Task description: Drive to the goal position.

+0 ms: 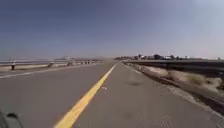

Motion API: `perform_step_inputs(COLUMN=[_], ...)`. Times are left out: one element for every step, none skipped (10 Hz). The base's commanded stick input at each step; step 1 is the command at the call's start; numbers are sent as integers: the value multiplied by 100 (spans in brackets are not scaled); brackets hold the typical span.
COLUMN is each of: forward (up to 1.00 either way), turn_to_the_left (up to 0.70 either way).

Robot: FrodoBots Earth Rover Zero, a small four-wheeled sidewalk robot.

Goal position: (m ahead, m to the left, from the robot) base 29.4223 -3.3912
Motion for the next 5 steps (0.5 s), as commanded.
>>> perform_step_inputs(forward=[50,50,50,50,50], turn_to_the_left=[0,0,0,0,0])
